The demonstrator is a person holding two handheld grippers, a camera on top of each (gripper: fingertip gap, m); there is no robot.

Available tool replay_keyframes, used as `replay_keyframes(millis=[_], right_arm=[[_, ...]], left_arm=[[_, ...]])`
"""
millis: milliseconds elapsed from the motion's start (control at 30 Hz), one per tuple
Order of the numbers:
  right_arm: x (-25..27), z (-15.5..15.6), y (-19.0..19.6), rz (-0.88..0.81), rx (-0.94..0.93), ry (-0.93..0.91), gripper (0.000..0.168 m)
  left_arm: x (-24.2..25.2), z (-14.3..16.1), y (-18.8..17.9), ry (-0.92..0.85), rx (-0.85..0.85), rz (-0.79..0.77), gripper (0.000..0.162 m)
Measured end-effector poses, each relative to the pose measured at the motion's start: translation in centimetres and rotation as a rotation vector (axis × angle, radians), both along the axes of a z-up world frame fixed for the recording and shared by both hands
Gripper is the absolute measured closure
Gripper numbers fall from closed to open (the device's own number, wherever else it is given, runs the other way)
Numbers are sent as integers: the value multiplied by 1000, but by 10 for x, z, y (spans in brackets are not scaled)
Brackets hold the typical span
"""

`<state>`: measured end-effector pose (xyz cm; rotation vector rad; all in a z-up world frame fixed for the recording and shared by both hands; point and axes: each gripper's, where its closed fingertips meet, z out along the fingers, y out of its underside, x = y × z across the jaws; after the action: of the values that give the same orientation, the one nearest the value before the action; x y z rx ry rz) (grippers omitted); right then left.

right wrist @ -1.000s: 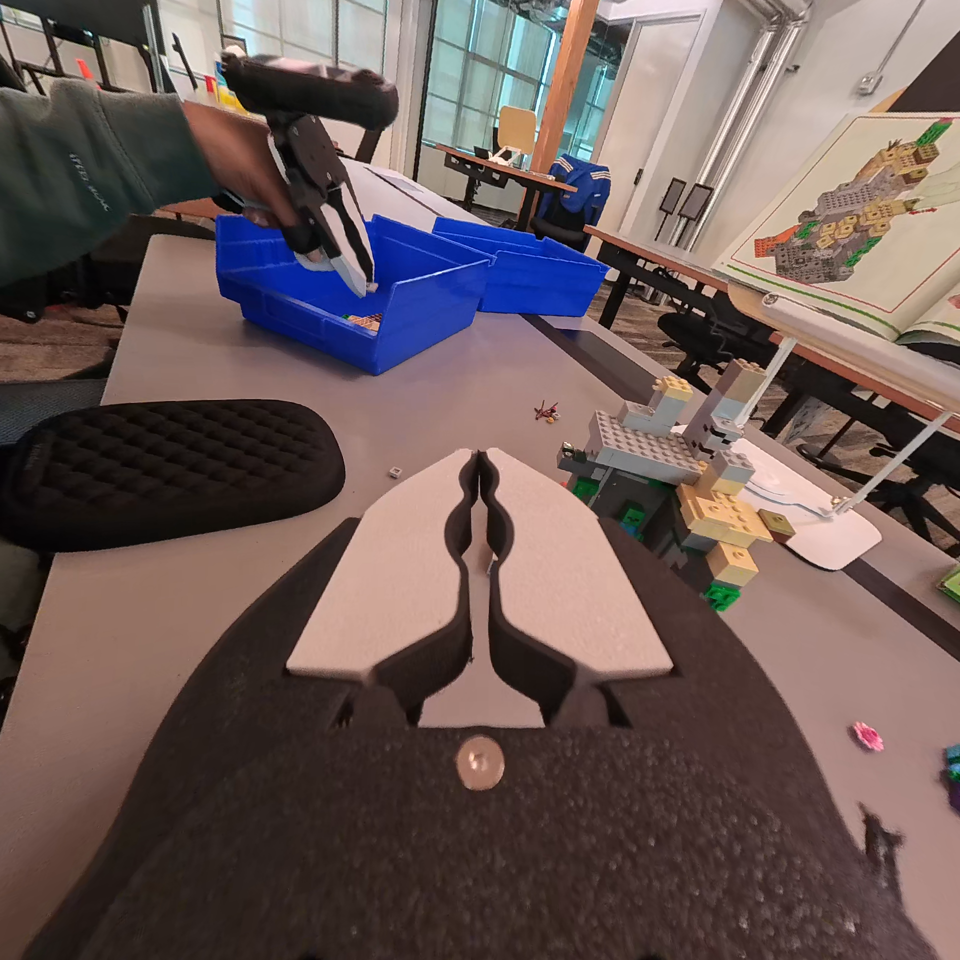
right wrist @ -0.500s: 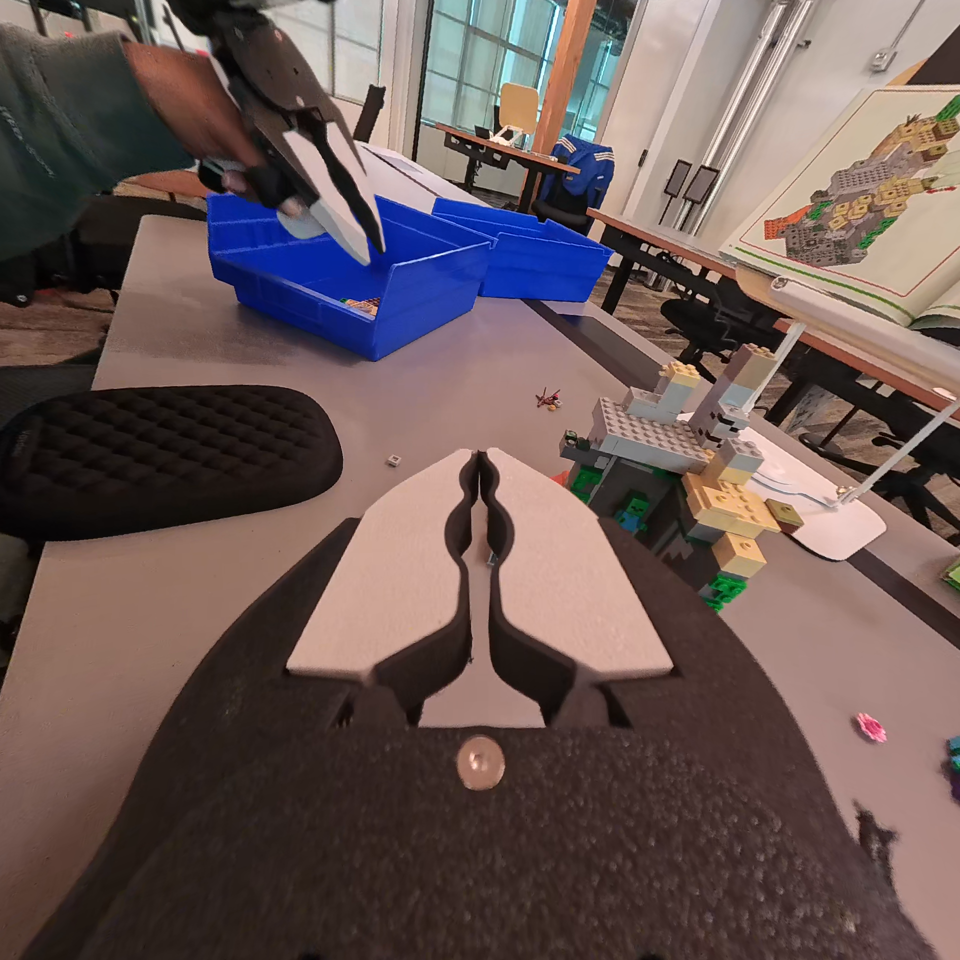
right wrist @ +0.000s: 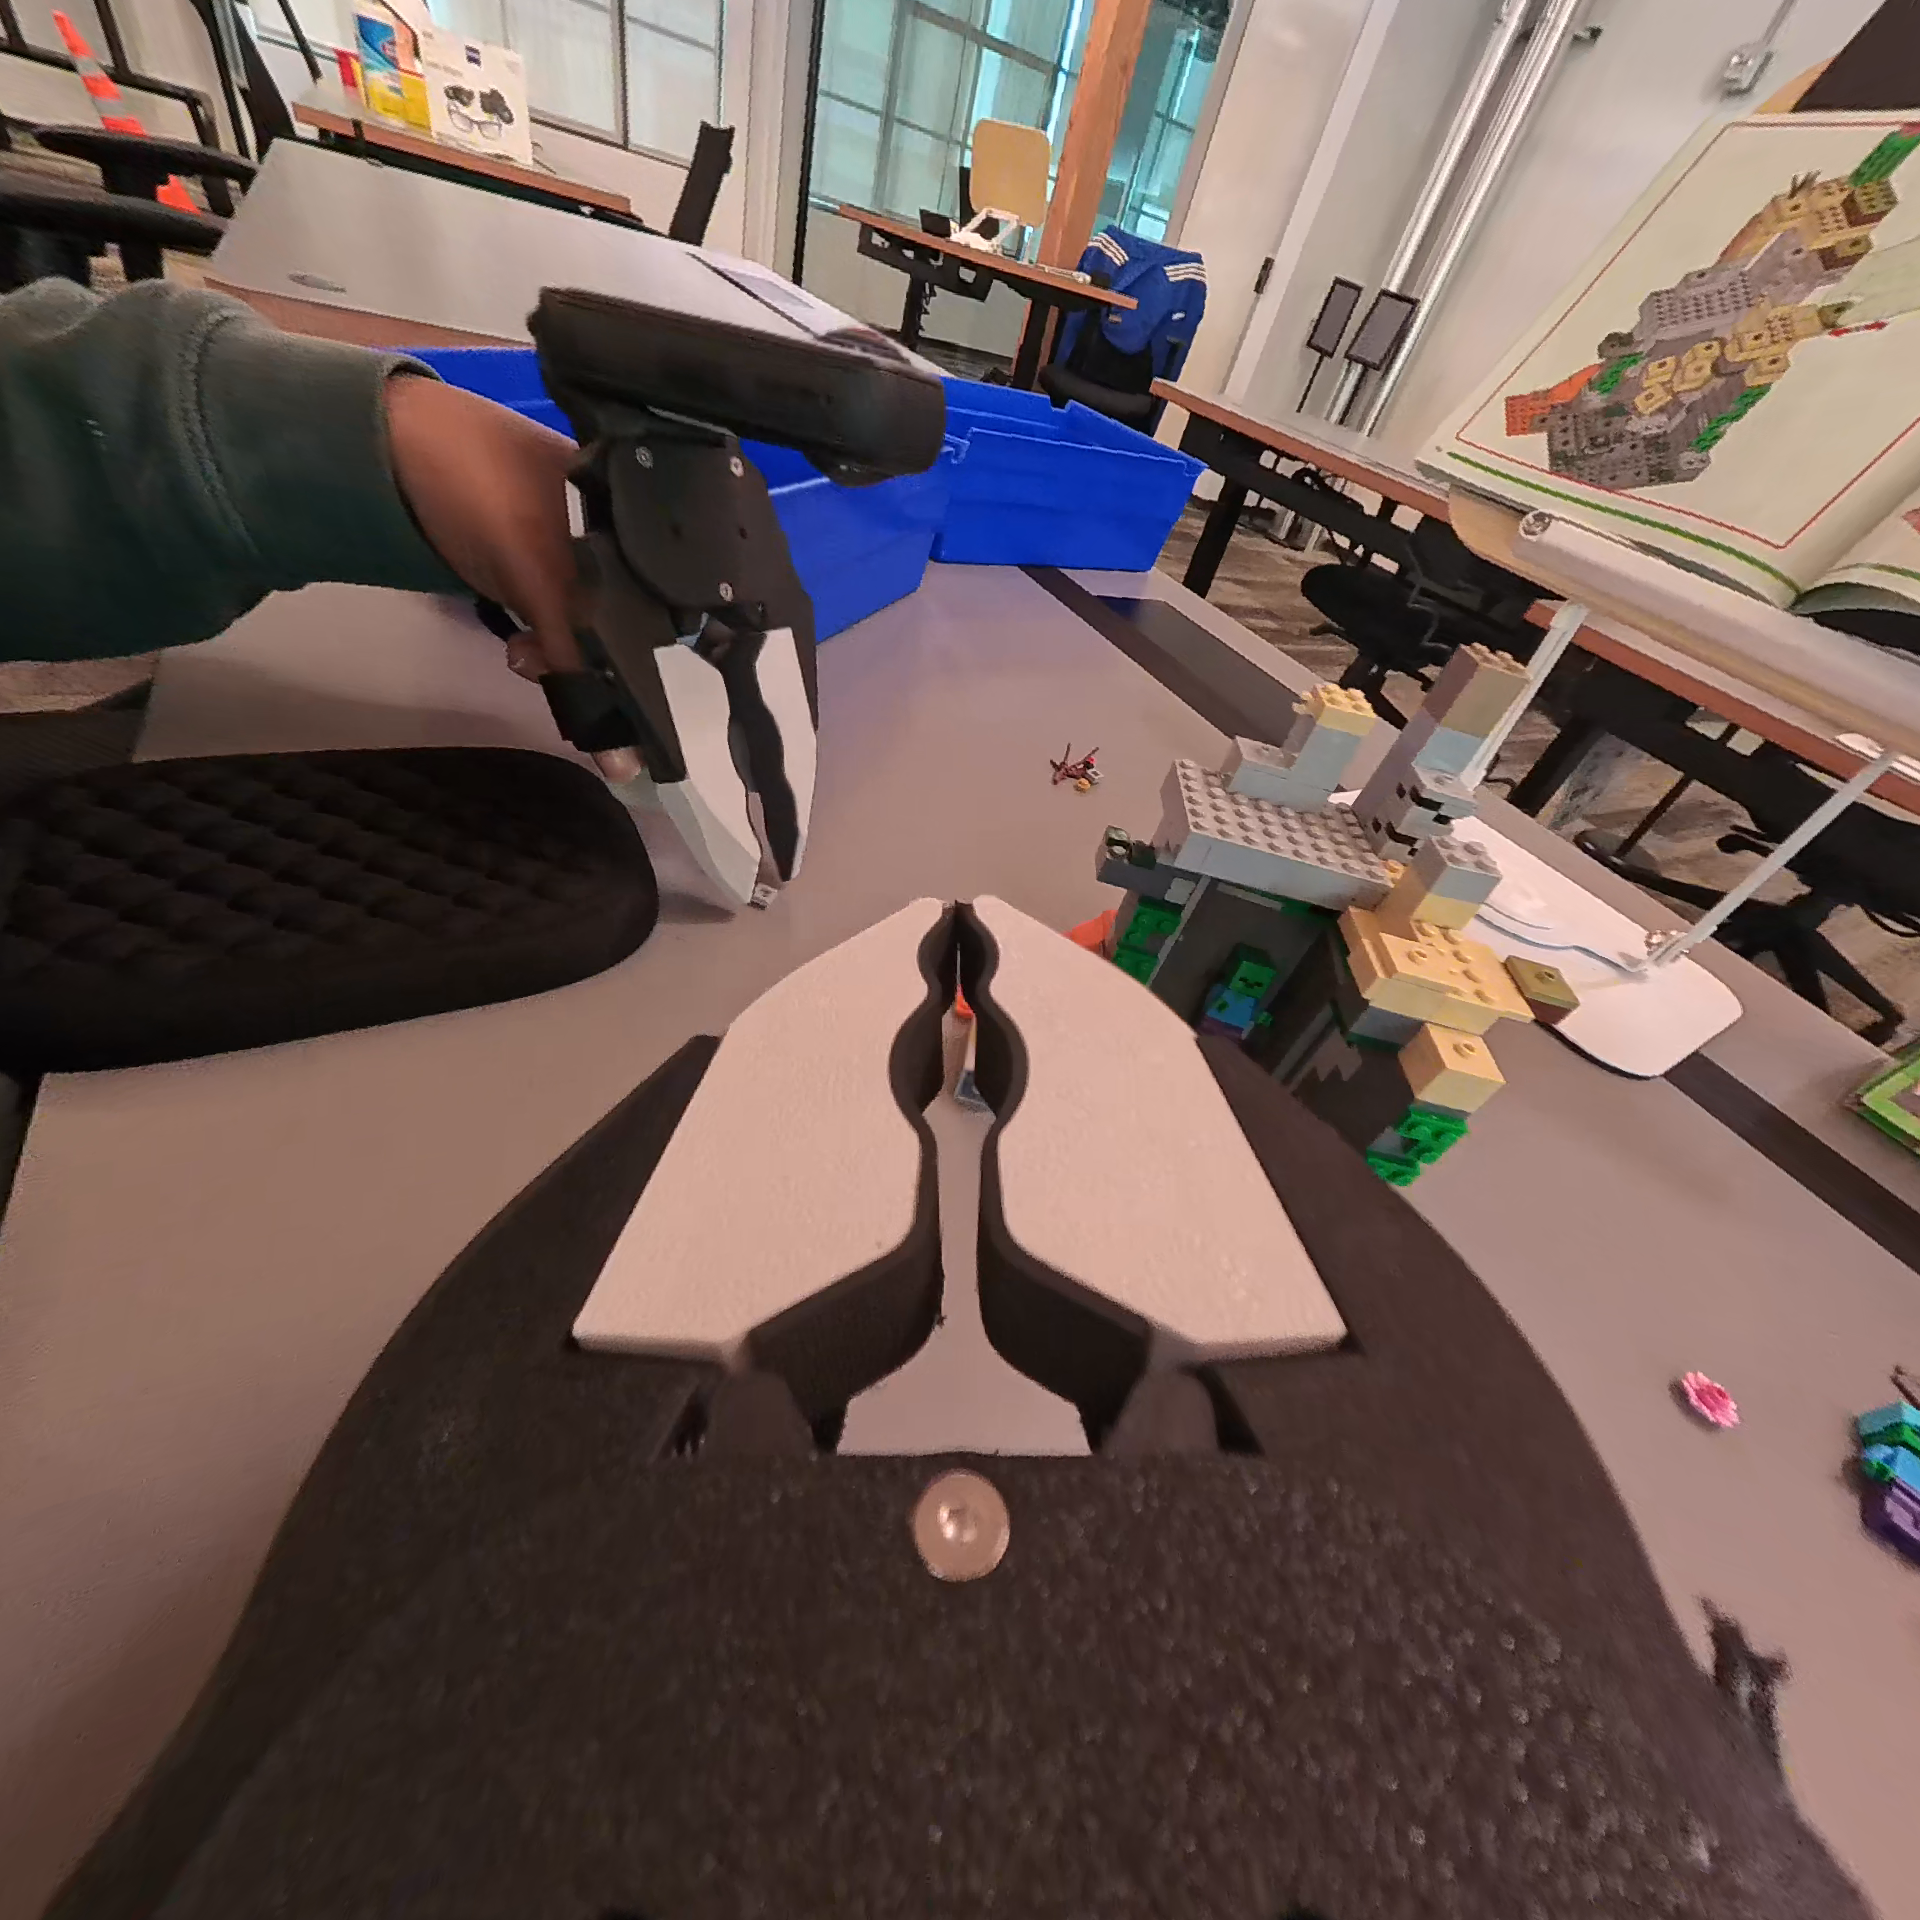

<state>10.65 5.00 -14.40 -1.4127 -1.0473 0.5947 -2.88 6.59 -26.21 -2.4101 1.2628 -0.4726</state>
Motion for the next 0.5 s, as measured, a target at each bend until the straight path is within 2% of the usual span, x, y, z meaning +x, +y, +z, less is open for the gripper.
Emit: replay_keyframes(millis=[133, 267, 400, 500], right_arm=[[6, -8, 11, -70, -48, -33, 168], [16, -18, 25, -171, -107, -62, 168], [26, -23, 36, -249, -157, -54, 168], [38, -27, 47, -338, -171, -65, 168]], left_arm=[[-1, -5, 0, 37, 15, -20, 154], [-1, 0, -1, 35, 63, -29, 154], [-14, 31, 3, -8, 164, 31, 154], [-51, 68, 12, 5, 284, 133, 154]])
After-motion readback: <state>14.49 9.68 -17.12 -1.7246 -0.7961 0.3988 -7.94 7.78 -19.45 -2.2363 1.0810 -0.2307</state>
